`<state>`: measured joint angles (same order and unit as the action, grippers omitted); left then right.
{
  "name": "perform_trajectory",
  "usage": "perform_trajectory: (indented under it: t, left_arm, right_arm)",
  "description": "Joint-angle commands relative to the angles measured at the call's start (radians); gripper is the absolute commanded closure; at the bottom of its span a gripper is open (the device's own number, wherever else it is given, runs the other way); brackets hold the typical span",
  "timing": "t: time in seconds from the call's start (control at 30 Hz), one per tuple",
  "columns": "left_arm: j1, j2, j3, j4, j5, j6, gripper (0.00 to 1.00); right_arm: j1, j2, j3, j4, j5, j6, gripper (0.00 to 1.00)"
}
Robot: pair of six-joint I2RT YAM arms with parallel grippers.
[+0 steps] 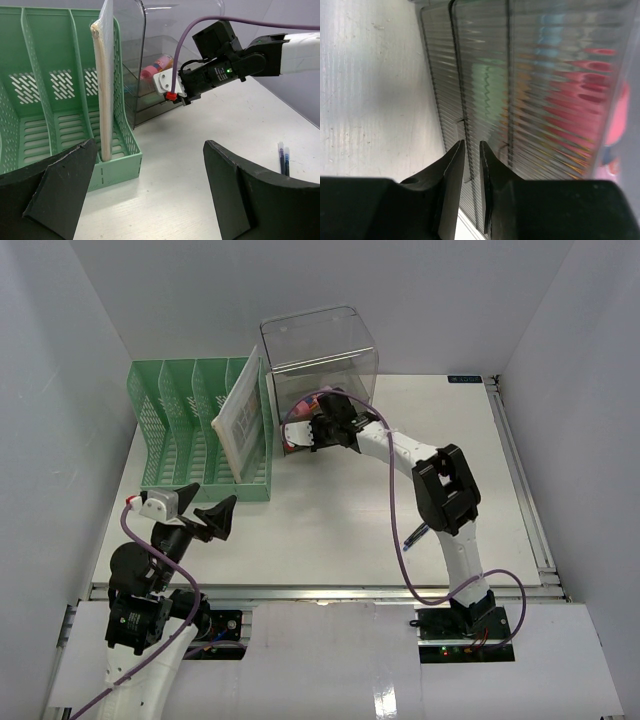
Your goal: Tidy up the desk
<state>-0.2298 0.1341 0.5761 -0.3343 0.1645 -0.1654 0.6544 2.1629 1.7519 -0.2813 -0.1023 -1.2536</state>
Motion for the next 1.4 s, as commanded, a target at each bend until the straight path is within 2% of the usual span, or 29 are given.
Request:
perform_trajectory:
  t: [0.0,0.07,0.2,0.33,0.47,0.53,0.63,0.8,0.87,1.0,1.13,1.23,1.37]
  left_arm:
    - [0.006,0.007,-0.009,0.025,0.063,0.009,0.02]
    - [0.006,0.006,-0.015,0.04,0.107,0.009,0.02]
    - [0.006,0.055,-0.022,0.084,0.235,-0.049,0.02]
    - [0.006,0.195,-0.038,0.197,0.382,-0.234,0.02]
    - [0.003,0.306,-0.085,0.337,0.4,-0.411,0.02]
    - [-0.017,0.375,-0.094,0.419,0.352,-0.486,0.02]
    - [-0.134,0.469,-0.076,0.485,0.175,-0.509,0.02]
    - [-0.506,0.787,0.024,0.552,-0.236,-0.464,0.02]
    - [-0.539,0.873,0.055,0.573,-0.324,-0.496,0.02]
    - [-0.561,1.073,0.117,0.604,-0.523,-0.656,0.02]
    - [-0.566,1.243,0.133,0.779,-0.643,-0.773,0.03]
    - [-0.566,1.365,0.143,0.858,-0.691,-0.866,0.09]
    - [-0.566,1.539,0.224,0.972,-0.757,-0.95,0.32]
  right_arm:
    - [-0.015,-0.013,0.03,0.095,0.037,0.043,0.74]
    - [-0.019,-0.046,-0.006,0.092,0.009,0.056,0.74]
    - [-0.023,-0.227,-0.165,0.051,-0.136,0.128,0.73]
    - [-0.062,-0.443,-0.348,0.028,-0.287,0.332,0.71]
    - [-0.143,-0.624,-0.468,0.029,-0.395,0.51,0.7]
    - [-0.235,-0.694,-0.528,0.038,-0.492,0.578,0.7]
    - [-0.33,-0.801,-0.631,0.05,-0.608,0.661,0.7]
    - [-0.463,-0.918,-0.752,0.088,-0.686,0.716,0.65]
    - [-0.497,-0.942,-0.775,0.091,-0.714,0.741,0.63]
    - [-0.591,-0.983,-0.827,0.12,-0.776,0.786,0.54]
    - [-0.639,-0.995,-0.859,0.152,-0.816,0.814,0.5]
    - [-0.66,-1.004,-0.869,0.17,-0.841,0.823,0.5]
    - [-0.696,-1.025,-0.893,0.199,-0.868,0.845,0.5]
